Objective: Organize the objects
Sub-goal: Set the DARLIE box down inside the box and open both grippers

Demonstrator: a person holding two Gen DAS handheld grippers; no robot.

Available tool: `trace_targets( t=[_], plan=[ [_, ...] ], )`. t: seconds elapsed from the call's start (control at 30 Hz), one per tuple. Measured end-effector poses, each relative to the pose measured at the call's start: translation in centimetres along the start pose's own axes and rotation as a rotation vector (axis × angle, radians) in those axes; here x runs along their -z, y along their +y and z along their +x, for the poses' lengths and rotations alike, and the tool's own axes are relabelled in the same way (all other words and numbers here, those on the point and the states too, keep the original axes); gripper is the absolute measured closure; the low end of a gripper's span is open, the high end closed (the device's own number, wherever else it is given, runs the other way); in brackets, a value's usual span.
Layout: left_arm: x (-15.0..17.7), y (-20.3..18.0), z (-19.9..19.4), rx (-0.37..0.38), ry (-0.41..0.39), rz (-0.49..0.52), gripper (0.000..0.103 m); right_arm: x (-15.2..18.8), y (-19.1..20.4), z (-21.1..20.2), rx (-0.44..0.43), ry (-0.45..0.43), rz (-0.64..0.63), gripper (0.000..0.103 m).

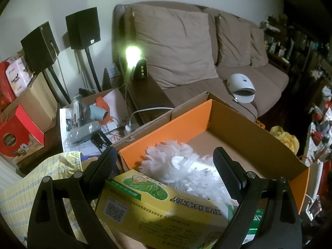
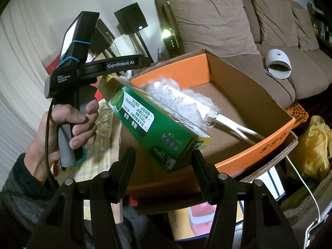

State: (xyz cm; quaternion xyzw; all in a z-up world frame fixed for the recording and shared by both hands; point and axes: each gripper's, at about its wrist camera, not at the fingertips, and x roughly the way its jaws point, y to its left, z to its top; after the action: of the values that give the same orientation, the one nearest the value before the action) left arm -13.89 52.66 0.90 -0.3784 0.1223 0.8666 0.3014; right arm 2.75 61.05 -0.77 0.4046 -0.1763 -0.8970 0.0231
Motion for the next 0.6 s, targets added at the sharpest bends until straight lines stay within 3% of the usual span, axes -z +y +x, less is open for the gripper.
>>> trace_targets(
  t=[0.6],
  plan=[
    [0.0, -0.6, 0.2, 0.028, 0.004, 0.0, 0.011, -0.4, -2.2, -0.5, -0.026, -0.052, 0.105, 0.043]
  ],
)
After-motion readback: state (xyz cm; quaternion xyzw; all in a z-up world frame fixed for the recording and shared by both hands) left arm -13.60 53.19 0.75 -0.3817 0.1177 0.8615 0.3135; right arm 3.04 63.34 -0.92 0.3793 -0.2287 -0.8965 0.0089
